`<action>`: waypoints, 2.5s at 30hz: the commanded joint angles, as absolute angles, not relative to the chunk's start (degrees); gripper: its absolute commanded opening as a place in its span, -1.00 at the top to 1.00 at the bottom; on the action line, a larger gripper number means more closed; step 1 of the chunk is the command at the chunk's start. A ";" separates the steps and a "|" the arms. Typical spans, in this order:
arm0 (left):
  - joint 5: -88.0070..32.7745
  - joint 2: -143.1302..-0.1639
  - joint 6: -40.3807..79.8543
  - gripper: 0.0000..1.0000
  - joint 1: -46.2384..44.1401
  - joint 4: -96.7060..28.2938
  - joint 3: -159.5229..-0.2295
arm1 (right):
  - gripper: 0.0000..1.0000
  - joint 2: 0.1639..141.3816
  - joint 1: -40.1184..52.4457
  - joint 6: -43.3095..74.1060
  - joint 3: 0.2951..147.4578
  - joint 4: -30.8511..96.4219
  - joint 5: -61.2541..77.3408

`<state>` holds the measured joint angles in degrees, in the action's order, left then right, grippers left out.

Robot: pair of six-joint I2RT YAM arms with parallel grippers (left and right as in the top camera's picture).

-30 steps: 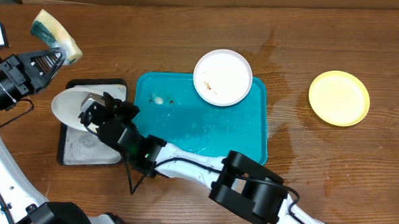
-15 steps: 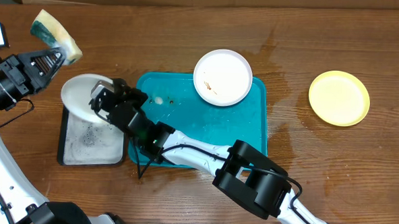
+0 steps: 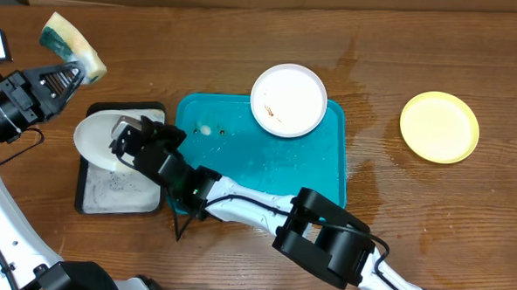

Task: Clean dirty plates on tray and stack at the side
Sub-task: 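Tilt the white plate over the black tray with the right gripper to drain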

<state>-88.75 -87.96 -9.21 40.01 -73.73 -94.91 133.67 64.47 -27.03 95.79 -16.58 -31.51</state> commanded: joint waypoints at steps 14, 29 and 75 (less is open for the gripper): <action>-89.41 -87.09 -10.74 0.92 40.05 -73.69 -95.72 | 0.93 132.77 66.78 -14.66 96.90 -3.01 -31.09; -89.41 -87.09 -10.74 0.92 40.05 -73.71 -95.72 | 0.93 132.77 63.57 -8.58 105.34 4.49 -26.46; -89.38 -87.09 -10.74 0.92 40.05 -73.69 -95.72 | 0.92 132.77 66.37 -47.86 109.89 -26.37 -50.96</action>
